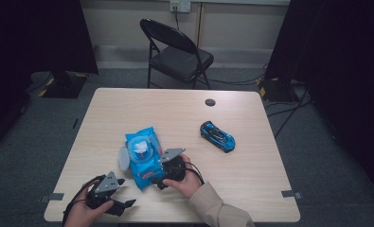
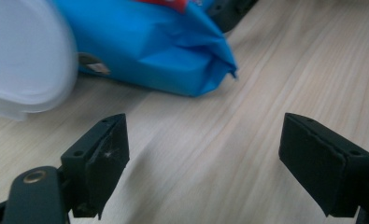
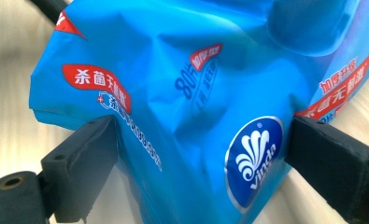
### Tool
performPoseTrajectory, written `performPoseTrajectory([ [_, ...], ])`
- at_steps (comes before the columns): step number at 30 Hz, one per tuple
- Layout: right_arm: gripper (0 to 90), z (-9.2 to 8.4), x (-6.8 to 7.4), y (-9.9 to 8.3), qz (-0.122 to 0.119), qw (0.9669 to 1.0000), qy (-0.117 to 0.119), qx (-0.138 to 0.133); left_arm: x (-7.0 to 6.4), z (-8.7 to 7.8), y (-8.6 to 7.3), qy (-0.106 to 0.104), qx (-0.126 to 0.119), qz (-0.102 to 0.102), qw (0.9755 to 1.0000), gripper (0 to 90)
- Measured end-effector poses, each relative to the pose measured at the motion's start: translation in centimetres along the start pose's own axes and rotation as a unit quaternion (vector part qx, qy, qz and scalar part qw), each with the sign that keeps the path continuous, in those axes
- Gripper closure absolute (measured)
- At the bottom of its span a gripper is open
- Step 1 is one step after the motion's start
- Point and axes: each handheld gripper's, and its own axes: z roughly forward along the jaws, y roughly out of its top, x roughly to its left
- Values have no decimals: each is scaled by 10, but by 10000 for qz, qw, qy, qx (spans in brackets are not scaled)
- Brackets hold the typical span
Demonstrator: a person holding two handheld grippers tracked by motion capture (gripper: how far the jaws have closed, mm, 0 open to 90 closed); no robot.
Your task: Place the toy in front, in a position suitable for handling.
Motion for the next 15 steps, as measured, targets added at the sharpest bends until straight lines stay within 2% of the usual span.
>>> performPoseTrajectory([
  [1,83,9,1,7,-11,10000,-18,11,1,-1,-3,34,5,-44,10000,159],
  [5,78,21,3,16,-5,10000,-34,36,4,-1,-6,74,29,-111,9999,160],
  [7,81,30,3,24,-53,10000,63,57,5,-2,-7,120,13,-165,9998,161],
  [9,86,31,2,26,-25,9999,89,56,5,-2,-7,112,0,-190,9998,160],
  [10,105,30,2,27,-32,9999,109,103,4,-2,-7,117,-5,-194,9997,160],
  [11,163,20,1,26,-86,9997,208,4,3,-1,-6,99,-19,-190,9998,159],
  [12,163,20,1,26,-86,9997,208,4,3,-1,-6,99,-19,-190,9998,159],
  [15,148,-5,2,18,-211,9996,166,-18,-1,1,-4,78,-22,-163,9998,159],
])
